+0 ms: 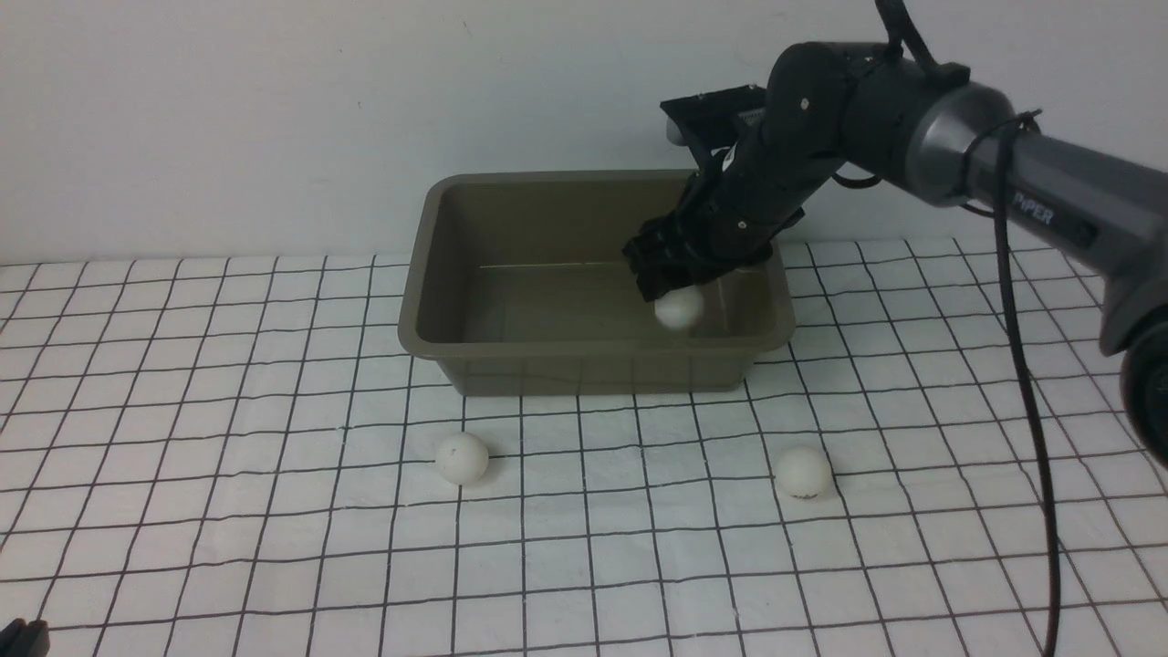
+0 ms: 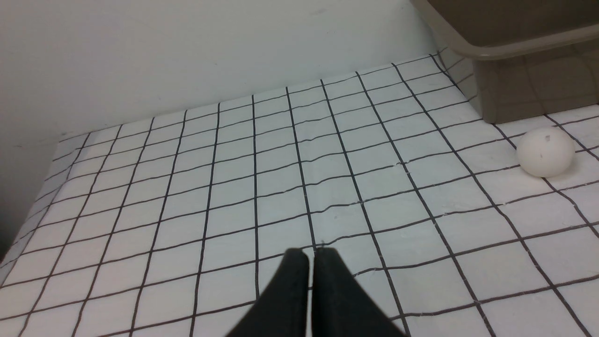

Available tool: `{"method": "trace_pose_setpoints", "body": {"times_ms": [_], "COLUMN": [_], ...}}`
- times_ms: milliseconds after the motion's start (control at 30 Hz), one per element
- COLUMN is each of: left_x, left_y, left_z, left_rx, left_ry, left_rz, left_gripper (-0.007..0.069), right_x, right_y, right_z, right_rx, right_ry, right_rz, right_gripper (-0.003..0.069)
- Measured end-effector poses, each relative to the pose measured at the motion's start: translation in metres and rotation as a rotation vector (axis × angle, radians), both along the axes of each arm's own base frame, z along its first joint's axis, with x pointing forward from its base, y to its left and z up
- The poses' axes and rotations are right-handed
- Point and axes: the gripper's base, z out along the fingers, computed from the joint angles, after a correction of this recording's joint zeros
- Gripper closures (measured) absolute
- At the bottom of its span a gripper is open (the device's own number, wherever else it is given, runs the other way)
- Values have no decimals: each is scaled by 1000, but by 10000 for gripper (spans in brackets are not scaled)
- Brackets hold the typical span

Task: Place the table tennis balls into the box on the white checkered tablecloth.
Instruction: 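Release the ping pong ball into the bin and lift the gripper away, then reach for and grasp a ping pong ball on the table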

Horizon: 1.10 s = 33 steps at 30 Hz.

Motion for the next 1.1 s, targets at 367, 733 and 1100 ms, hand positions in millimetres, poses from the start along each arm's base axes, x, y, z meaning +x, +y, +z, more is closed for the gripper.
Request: {"method": "trace_pose_setpoints", "body": {"times_ms": [367, 733, 1100], "left_x": [0, 0, 0], "left_y": [0, 0, 0], "left_z": [0, 0, 0], "left_rx": [0, 0, 0], "left_ry": [0, 0, 0], "left_rz": [0, 0, 0], "left_gripper": [629, 629, 629], "right_x": [-20, -47, -116], "right_y": [-11, -31, -61], "right_z": [60, 129, 106], "right_rx": [-41, -45, -135], "right_ry": [-25, -79, 93], "right_rz": [31, -96, -83], "right_gripper": [195, 195, 195]}}
